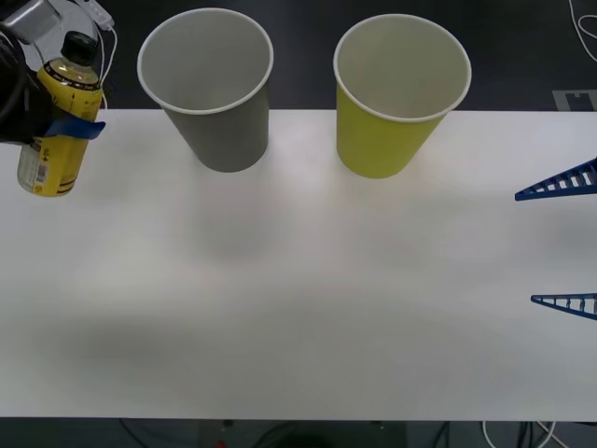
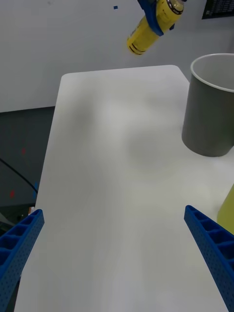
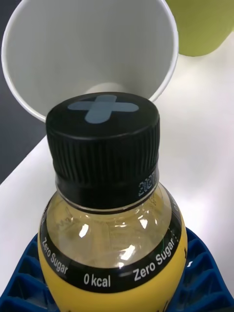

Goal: Put the can into the green bin and the plastic bottle into the gray bin

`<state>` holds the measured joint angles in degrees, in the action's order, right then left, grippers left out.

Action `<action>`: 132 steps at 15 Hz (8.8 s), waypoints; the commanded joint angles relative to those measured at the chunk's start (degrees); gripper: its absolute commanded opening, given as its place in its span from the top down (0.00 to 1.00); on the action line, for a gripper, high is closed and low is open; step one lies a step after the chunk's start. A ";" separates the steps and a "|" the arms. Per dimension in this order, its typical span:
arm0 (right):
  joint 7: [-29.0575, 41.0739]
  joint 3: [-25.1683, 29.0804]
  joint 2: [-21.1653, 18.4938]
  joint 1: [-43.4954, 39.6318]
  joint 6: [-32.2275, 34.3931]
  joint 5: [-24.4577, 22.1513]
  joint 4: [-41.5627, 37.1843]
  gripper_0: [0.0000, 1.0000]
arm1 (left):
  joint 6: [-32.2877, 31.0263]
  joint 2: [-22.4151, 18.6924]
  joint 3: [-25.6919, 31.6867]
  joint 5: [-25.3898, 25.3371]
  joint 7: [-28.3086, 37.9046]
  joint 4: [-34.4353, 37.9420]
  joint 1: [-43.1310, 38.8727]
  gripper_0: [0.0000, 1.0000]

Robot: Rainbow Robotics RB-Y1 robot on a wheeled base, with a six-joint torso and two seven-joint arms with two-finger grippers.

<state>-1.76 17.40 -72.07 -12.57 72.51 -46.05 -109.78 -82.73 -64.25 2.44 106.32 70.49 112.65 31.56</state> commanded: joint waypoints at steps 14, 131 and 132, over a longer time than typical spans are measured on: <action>0.00 0.00 0.00 0.00 0.00 0.00 0.00 0.00 | -7.27 4.40 -22.22 -3.05 -5.18 -25.73 33.48 1.00; 0.00 0.00 0.00 0.00 0.00 0.00 0.00 0.00 | 12.68 -0.61 14.87 -39.87 -49.66 13.30 -38.50 0.00; 0.00 0.00 0.00 0.00 0.00 0.00 0.00 0.00 | 12.68 -0.61 14.87 -39.87 -49.66 13.30 -38.50 0.00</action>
<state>-1.76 17.40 -72.07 -12.57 72.51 -46.05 -109.78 -70.04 -64.85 17.34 66.41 20.83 125.94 -6.92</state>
